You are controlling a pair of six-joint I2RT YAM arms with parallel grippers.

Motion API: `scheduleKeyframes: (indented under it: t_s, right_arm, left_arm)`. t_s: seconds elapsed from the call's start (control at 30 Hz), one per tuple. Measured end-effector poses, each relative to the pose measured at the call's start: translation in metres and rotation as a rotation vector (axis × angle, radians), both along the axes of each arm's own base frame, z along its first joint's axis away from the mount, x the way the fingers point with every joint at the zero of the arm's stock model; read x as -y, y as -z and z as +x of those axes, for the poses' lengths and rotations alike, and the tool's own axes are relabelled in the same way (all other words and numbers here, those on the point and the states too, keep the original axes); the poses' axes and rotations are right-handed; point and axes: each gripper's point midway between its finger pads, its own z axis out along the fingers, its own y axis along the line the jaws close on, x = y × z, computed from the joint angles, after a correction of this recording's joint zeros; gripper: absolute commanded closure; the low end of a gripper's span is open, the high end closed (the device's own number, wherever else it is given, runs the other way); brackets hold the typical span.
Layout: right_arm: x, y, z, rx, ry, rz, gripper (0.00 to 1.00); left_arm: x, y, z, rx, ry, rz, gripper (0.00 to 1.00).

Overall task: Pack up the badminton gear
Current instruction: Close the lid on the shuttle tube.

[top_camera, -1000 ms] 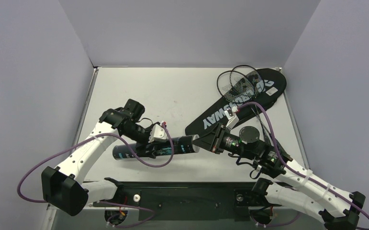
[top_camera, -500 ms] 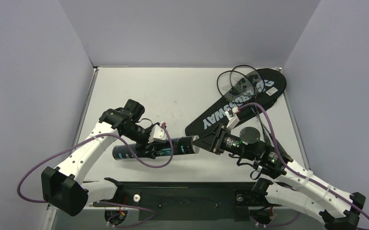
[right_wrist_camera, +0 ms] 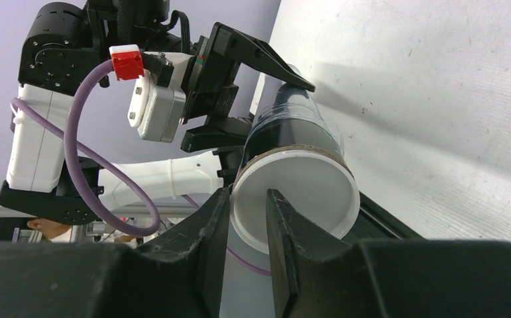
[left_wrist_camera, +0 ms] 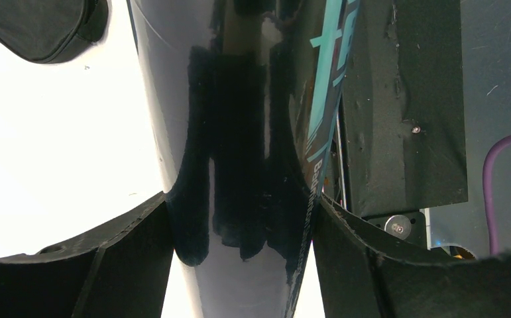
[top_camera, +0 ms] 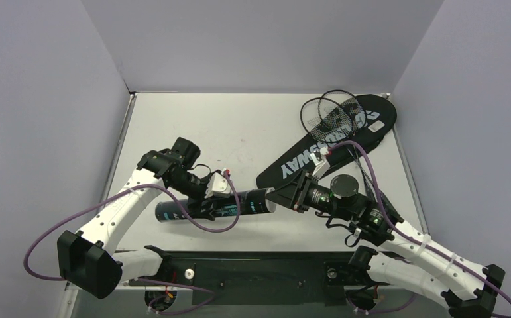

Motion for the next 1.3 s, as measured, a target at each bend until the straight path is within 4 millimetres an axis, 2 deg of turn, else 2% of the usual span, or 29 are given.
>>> scheduleKeyframes:
  t_s: [0.27,0.6,0.77,1.3]
  right_arm:
    - [-0.004,0.002,0.001,-0.009,-0.003,0.020,0.76]
    - [-0.009,0.007,0.003,-0.024,-0.004,0.015,0.57]
    - [-0.013,0.013,0.002,-0.034,-0.014,-0.003,0.56]
    - [-0.018,0.011,-0.001,-0.024,-0.032,-0.037,0.58]
  left_arm:
    - [-0.002,0.000,-0.001,-0.007,-0.005,0.005,0.80]
    - [-0.005,0.002,-0.002,-0.011,-0.010,0.022,0.81]
    - [-0.012,0.005,-0.003,-0.019,-0.016,0.054,0.81]
    - [-0.014,0.006,-0.005,-0.011,-0.001,0.068,0.81]
